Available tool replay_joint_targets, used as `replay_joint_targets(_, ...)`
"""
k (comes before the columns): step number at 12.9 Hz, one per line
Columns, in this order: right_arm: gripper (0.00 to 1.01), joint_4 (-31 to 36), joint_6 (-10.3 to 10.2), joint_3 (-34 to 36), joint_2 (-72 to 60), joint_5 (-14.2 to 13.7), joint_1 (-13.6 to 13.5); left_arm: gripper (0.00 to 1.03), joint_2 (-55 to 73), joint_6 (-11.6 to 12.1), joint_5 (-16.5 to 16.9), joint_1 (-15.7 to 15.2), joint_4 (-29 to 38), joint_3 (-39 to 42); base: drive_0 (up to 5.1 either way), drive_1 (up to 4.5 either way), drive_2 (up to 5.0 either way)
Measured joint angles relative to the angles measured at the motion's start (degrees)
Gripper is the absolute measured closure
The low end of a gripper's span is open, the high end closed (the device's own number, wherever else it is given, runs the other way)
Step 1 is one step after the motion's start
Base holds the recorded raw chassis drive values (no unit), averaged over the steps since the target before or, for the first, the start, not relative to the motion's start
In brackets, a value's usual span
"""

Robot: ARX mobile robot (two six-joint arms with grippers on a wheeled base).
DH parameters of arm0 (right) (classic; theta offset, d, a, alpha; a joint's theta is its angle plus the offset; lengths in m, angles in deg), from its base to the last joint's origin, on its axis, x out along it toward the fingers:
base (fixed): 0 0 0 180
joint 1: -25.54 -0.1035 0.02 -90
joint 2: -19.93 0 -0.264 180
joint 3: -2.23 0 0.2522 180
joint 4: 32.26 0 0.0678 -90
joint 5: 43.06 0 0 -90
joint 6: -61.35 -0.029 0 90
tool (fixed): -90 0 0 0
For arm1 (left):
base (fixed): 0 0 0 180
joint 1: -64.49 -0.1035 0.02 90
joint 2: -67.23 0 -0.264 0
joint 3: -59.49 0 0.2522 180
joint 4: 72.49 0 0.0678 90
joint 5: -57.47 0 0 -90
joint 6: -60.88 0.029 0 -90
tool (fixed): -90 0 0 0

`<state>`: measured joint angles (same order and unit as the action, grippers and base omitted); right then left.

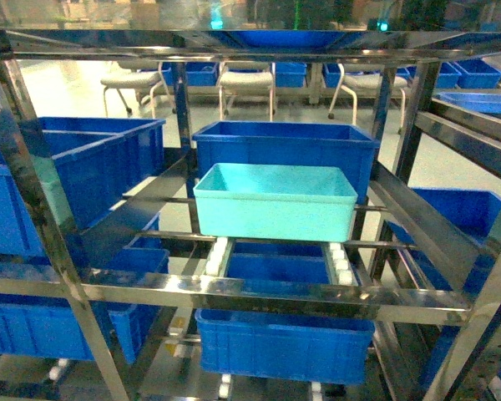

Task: Organize blue bins on left shelf correctly

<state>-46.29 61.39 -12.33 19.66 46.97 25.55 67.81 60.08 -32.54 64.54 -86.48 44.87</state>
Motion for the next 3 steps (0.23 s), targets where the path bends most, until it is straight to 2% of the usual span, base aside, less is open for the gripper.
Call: replay_joint_targets(3, 0.03, 0.0, 0.0, 0.0, 0.0, 0.0, 0.0, 0.05, 0.0, 0.0, 0.0, 0.0, 0.0, 0.0, 0.0, 0.0, 0.0)
